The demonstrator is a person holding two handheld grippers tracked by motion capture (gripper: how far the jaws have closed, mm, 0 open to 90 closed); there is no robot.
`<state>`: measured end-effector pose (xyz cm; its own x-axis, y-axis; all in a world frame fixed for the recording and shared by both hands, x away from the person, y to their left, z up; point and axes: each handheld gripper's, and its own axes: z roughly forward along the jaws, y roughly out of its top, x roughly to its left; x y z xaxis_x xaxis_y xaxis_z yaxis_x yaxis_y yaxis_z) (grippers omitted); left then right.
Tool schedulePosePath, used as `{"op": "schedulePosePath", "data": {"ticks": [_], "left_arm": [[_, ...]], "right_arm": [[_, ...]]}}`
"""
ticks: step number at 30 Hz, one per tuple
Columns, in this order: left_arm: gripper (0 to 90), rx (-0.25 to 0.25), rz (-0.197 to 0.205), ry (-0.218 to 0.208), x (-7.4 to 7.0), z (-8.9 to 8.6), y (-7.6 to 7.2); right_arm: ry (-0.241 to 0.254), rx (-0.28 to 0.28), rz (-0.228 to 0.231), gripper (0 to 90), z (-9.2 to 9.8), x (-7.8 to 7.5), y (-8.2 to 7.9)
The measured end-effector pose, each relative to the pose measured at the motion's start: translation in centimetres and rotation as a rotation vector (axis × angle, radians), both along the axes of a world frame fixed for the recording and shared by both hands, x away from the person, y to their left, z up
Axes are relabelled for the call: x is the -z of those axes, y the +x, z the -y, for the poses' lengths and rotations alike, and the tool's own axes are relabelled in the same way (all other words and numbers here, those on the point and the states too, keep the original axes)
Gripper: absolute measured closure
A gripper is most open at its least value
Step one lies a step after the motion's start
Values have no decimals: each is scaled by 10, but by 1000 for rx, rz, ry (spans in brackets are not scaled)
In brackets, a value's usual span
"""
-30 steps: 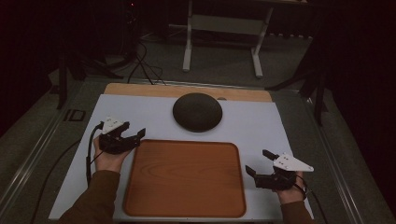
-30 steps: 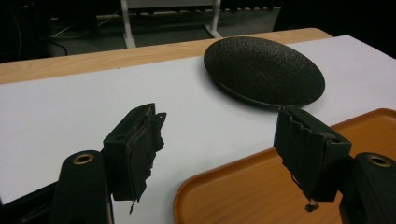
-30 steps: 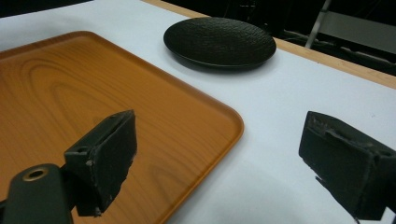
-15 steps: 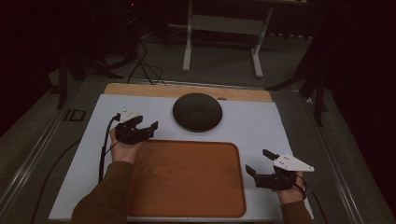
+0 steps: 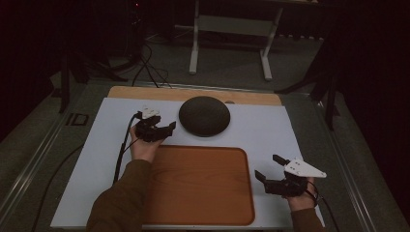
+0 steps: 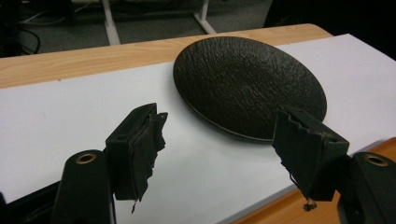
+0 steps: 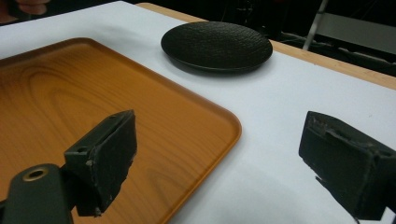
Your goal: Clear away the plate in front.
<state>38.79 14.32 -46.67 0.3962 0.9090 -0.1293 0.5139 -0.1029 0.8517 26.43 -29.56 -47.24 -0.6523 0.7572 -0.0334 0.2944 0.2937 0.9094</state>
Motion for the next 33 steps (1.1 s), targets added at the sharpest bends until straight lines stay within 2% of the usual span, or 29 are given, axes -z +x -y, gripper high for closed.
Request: {"op": "schedulePosePath", "data": {"ticks": [10, 16, 22, 25, 28, 30, 33], "left_arm": [[366, 3, -23, 28, 2, 22, 28], [437, -16, -72, 36, 10, 31, 46], [494, -36, -144, 30, 25, 34, 62], [534, -45, -186, 39, 32, 35, 69], [567, -42, -208, 24, 36, 35, 72], [565, -43, -244, 7, 41, 35, 76], [593, -41, -274, -6, 47, 35, 78]], "right_arm": [[11, 4, 5, 111, 1, -1, -1], [11, 1, 7, 111, 1, -1, -1], [11, -1, 6, 111, 1, -1, -2], [11, -4, 6, 111, 1, -1, -2], [12, -6, 6, 112, 1, -1, -2], [11, -7, 6, 111, 1, -1, -2], [13, -5, 6, 111, 1, -1, -2]]}}
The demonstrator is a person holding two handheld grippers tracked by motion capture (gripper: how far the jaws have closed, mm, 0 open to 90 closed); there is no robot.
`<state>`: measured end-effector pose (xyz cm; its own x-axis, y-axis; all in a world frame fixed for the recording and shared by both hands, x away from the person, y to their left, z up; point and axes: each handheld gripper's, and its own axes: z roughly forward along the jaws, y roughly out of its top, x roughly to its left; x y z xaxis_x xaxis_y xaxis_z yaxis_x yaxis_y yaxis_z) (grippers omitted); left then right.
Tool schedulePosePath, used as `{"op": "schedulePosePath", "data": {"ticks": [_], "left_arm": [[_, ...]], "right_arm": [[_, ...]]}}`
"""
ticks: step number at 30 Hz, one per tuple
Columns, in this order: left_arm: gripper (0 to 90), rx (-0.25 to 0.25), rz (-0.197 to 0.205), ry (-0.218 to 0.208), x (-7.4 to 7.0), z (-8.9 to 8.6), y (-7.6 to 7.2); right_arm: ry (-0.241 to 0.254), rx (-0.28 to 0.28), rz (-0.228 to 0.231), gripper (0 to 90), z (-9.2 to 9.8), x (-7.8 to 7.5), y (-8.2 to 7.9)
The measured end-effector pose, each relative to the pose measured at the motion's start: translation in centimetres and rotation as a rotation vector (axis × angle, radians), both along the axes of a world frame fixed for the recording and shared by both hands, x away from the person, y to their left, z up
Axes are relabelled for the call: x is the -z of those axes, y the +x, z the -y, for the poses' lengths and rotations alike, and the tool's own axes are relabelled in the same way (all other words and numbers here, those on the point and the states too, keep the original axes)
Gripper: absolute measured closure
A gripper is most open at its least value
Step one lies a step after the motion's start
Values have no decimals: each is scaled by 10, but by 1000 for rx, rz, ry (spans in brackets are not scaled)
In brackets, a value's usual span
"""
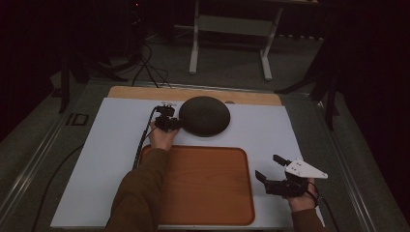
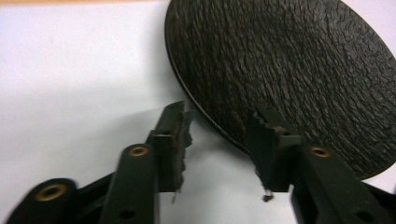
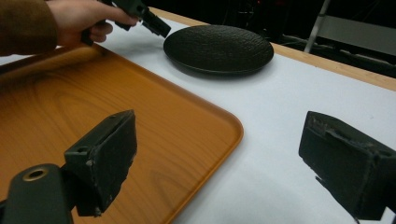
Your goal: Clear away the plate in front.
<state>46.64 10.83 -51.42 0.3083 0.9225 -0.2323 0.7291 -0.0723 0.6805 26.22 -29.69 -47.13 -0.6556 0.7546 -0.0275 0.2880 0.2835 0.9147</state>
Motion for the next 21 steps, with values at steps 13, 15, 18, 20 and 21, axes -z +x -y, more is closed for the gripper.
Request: {"op": "schedulePosePath", "data": {"ticks": [13, 15, 18, 20, 21], "left_arm": [[595, -12, -53, -92, 9, 2, 5], [580, -14, -61, -102, 10, 1, 7], [566, -15, -90, -159, 14, 1, 10], [560, -16, -112, -201, 18, 1, 13], [547, -16, -119, -219, 19, 1, 13]], "right_arm": [[-7, -4, -3, 112, 0, 0, -1], [-13, -5, -3, 111, 0, 0, -1], [-14, -4, -2, 112, 0, 0, -1], [-16, 0, -1, 112, 0, 0, -1], [-17, 0, 5, 112, 0, 0, -2]]}}
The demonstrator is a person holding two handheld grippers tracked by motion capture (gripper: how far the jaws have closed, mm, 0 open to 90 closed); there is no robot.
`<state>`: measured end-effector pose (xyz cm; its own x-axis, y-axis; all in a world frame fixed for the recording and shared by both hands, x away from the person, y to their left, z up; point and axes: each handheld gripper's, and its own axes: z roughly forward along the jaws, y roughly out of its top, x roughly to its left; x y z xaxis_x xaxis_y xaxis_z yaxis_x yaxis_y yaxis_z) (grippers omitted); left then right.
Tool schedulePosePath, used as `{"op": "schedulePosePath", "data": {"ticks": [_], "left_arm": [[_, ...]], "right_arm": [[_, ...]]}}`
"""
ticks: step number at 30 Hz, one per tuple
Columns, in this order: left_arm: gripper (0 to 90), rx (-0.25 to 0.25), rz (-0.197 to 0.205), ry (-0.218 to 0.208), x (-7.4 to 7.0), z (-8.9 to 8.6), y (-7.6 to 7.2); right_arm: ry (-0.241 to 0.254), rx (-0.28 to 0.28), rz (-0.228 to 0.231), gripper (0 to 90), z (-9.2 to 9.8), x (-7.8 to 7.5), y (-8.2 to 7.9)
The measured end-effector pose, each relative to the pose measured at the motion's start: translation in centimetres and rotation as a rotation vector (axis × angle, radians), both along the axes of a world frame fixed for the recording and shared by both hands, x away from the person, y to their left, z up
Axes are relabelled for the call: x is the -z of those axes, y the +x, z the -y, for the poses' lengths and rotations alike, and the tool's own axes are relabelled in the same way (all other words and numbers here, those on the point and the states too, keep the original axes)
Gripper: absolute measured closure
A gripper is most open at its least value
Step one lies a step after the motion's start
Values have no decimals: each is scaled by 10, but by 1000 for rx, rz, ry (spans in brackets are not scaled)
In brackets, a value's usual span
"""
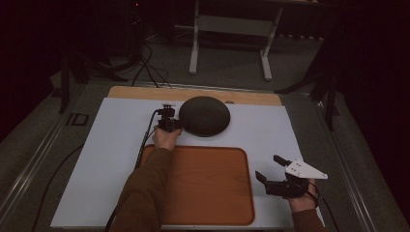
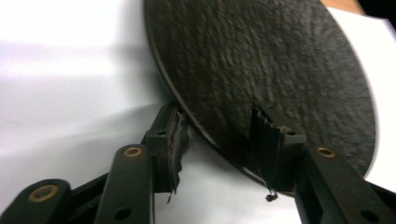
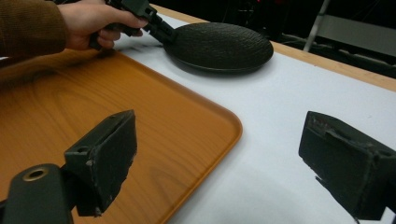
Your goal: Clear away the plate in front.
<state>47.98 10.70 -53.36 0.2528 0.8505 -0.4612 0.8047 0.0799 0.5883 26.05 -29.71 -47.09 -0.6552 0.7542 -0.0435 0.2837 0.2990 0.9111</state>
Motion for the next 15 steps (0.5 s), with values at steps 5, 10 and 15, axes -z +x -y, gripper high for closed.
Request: {"op": "schedulePosePath", "data": {"ticks": [5, 10, 15], "left_arm": [[600, -22, -31, -47, 0, -4, 2], [677, -82, -9, -115, -5, -3, 0], [764, -123, 31, -200, -18, -1, -1]], "right_arm": [[5, -1, 8, 112, 2, -1, -1], [2, 0, 10, 112, 2, -1, -1], [-3, -1, 16, 112, 1, -1, -1]]}}
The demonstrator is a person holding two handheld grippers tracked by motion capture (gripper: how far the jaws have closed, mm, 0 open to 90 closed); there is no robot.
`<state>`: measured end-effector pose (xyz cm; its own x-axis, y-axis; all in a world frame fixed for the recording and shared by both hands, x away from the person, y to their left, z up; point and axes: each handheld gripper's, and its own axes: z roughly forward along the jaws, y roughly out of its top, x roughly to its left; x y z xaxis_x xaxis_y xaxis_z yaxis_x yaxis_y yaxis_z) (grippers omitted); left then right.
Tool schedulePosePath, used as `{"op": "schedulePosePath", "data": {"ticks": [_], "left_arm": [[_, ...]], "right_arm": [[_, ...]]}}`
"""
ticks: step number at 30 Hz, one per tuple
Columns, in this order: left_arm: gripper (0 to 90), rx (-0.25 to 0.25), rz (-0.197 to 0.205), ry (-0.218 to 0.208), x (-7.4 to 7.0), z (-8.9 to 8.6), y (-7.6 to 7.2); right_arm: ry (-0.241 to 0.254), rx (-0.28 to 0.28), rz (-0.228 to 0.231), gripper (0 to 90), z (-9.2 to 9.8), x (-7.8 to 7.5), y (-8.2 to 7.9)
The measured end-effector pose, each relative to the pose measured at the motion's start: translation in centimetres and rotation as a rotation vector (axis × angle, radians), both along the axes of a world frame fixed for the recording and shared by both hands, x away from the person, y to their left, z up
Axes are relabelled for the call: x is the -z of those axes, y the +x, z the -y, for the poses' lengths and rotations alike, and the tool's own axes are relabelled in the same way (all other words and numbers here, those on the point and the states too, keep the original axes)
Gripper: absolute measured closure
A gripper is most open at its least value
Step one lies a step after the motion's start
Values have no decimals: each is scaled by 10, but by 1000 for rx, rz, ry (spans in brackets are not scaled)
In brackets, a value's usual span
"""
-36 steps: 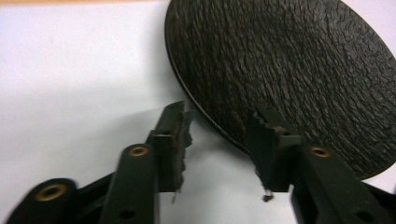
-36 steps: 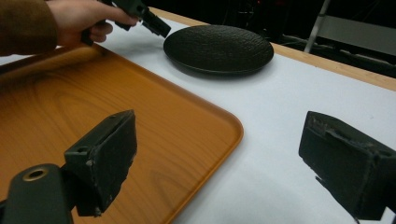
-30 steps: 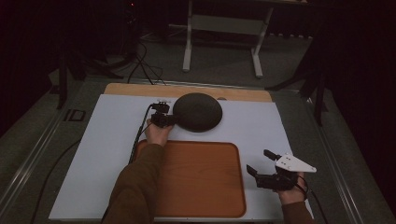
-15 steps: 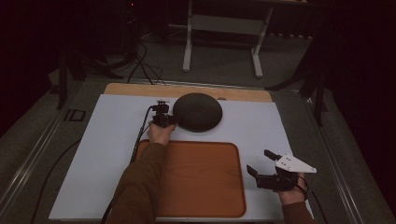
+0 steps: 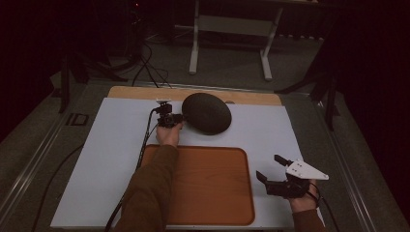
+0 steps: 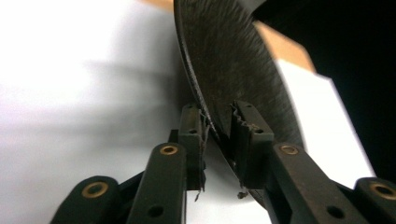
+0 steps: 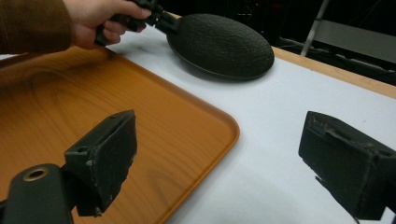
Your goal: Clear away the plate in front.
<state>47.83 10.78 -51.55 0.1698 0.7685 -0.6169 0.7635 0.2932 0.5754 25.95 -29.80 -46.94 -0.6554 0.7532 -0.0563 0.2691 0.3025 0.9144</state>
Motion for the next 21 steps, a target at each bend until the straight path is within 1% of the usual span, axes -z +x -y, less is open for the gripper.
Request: {"op": "schedulePosePath", "data": {"ticks": [2, 4, 5, 7, 8, 10, 12, 13, 14, 15, 16, 17, 19, 20, 21], "left_arm": [[771, -31, 11, 12, -3, 5, -1], [774, -57, 26, 7, -4, 8, -1], [774, -62, 24, -2, -4, 9, 0], [762, -61, 12, -21, -2, 11, 2], [747, -56, 6, -17, -2, 13, 2], [724, -66, -1, -7, 0, 19, 2], [709, -74, -24, -11, 4, 23, 4], [709, -81, -31, -16, 6, 25, 4], [694, -94, -36, -37, 7, 27, 5], [693, -101, -45, -46, 8, 27, 5], [700, -106, -60, -43, 8, 28, 6], [738, -114, -70, -66, 8, 28, 6], [772, -131, -96, -127, 8, 27, 5], [793, -137, -104, -166, 8, 26, 5], [814, -142, -113, -194, 7, 25, 5]], "right_arm": [[-2, 1, 1, 112, 0, 0, 0], [-1, 4, 2, 112, 0, 0, 0], [0, 4, 3, 112, 0, -1, 0], [0, 3, 7, 112, 0, -1, 0], [1, 3, 6, 112, 0, -1, 0], [0, 5, 5, 112, 1, -1, 0], [-3, 4, 6, 112, 1, -1, 0], [-6, 4, 7, 112, 1, -1, 0], [-8, 4, 8, 112, 1, -1, -1], [-9, 3, 7, 112, 1, -1, -1], [-10, 3, 7, 112, 1, -1, -1], [-12, 2, 9, 112, 1, -1, -1], [-15, 1, 8, 112, 1, -1, -2], [-15, 1, 8, 112, 1, -1, -2], [-14, 2, 8, 112, 1, -1, -2]]}}
